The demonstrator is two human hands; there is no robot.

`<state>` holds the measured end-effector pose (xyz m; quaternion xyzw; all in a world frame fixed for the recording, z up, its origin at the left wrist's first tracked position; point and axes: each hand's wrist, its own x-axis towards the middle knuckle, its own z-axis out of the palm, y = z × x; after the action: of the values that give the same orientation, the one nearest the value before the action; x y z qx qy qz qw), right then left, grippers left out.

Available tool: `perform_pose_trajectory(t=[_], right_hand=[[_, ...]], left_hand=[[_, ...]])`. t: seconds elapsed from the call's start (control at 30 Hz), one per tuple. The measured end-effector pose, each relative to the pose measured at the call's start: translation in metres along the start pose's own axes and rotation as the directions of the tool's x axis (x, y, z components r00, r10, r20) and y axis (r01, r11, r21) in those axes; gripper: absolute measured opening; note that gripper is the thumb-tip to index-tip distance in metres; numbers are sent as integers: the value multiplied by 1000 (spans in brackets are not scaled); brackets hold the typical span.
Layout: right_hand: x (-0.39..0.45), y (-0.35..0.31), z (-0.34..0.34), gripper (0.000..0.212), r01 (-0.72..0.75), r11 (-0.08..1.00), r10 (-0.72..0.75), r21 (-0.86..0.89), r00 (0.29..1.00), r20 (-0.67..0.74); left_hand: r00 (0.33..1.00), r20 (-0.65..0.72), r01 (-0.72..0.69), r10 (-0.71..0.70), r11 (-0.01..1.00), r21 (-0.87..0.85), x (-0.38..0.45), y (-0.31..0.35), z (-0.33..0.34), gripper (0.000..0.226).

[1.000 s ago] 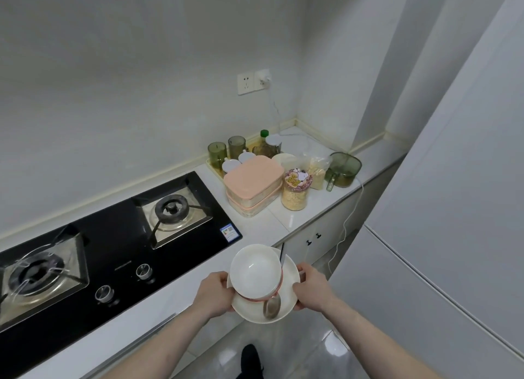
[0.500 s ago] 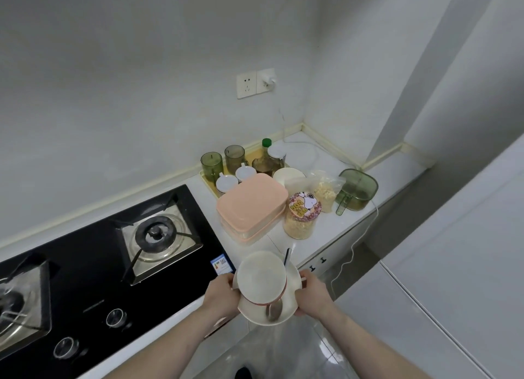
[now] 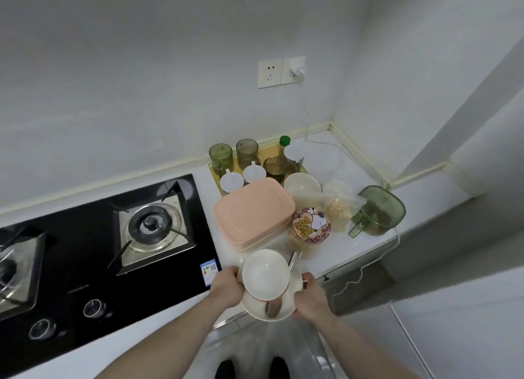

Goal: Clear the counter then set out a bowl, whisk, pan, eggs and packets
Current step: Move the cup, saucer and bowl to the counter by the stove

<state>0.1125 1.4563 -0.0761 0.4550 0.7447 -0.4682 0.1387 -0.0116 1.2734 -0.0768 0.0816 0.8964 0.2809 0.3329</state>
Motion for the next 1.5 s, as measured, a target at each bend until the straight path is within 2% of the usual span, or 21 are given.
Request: perform_pose_trajectory(t=[0.2,0.37,0.53,0.7,0.8,0.87,0.97,1.03,1.1,1.17,1.27,1.5], right_hand=[[23,1,0,27,13,998,-14,60,1000,14],[33,-5,-1,47,-26,995,24,92,999,26],[42,-5,0,54,-36,997,32,70,998,53],[45,-4,0,56,-49,993,42,103,996,75],[45,-4,1,57,-72,987,60,142,995,85],[45,-5,2,57,-89,982,73,168,992,98],[47,-4,7,56,-106,975,88,193,991,103],[47,-4,11,56,-109,972,91,209,991,94],[47,-4,16,58,-118,968,101,224,991,83],[47,-5,23,62,-128,962,112,240,991,78],[46,-8,32,64,-155,951,140,268,987,73],[45,-16,48,68,-204,927,194,313,979,64]], left_hand=[[999,-29,32,-32,999,7,14,2,10,30],[998,-66,18,-18,1000,-3,23,5,10,21],[996,-86,33,-35,999,-31,20,6,14,21],[979,-110,150,-172,972,-181,14,0,15,38],[951,-210,147,-226,931,-334,11,-1,4,52],[948,-231,85,-219,873,-480,9,5,-8,59],[978,-142,-13,-155,632,-775,9,24,-25,63],[985,-100,-13,-138,525,-851,10,39,-36,57],[982,-123,-24,-144,552,-834,16,44,-40,43],[976,-169,-44,-136,638,-769,25,42,-41,44],[976,-169,-26,-137,695,-719,38,46,-49,48],[970,-155,18,-189,688,-726,53,53,-62,48]])
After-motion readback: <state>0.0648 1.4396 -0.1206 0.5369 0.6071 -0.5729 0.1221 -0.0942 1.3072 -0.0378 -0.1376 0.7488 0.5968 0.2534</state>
